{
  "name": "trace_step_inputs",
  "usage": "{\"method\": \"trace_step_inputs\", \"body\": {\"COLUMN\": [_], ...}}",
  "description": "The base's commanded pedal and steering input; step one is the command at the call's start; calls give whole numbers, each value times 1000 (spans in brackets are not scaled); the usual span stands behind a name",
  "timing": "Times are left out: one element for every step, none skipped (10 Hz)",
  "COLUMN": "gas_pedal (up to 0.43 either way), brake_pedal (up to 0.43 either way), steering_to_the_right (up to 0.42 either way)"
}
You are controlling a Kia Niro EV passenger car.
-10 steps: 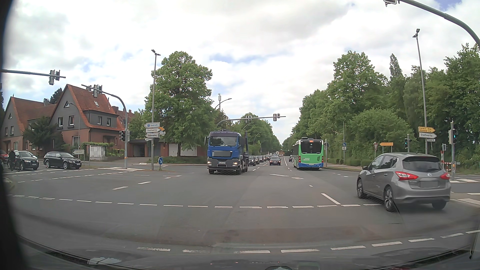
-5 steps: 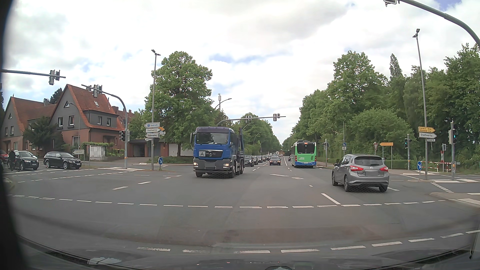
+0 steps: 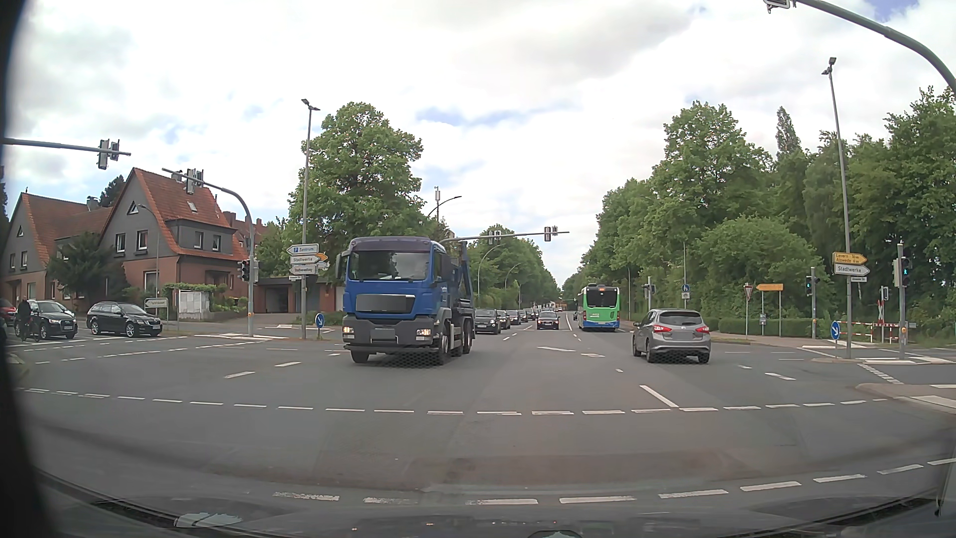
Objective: Follow the waypoints while adhering to traffic rules and regulations
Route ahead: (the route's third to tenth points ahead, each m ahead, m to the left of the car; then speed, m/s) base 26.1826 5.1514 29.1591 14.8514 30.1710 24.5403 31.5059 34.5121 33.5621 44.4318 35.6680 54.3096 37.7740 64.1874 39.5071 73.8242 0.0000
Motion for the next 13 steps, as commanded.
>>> {"method": "trace_step_inputs", "body": {"gas_pedal": [0, 0, 0, 0, 0, 0, 0, 0, 0, 0, 0, 0, 0], "brake_pedal": [0, 0, 0, 0, 0, 0, 0, 0, 0, 0, 0, 0, 0], "steering_to_the_right": [8, 8, 8, 8, 8, 8, 8, 8, 8, 8, 8, 8, 8]}}
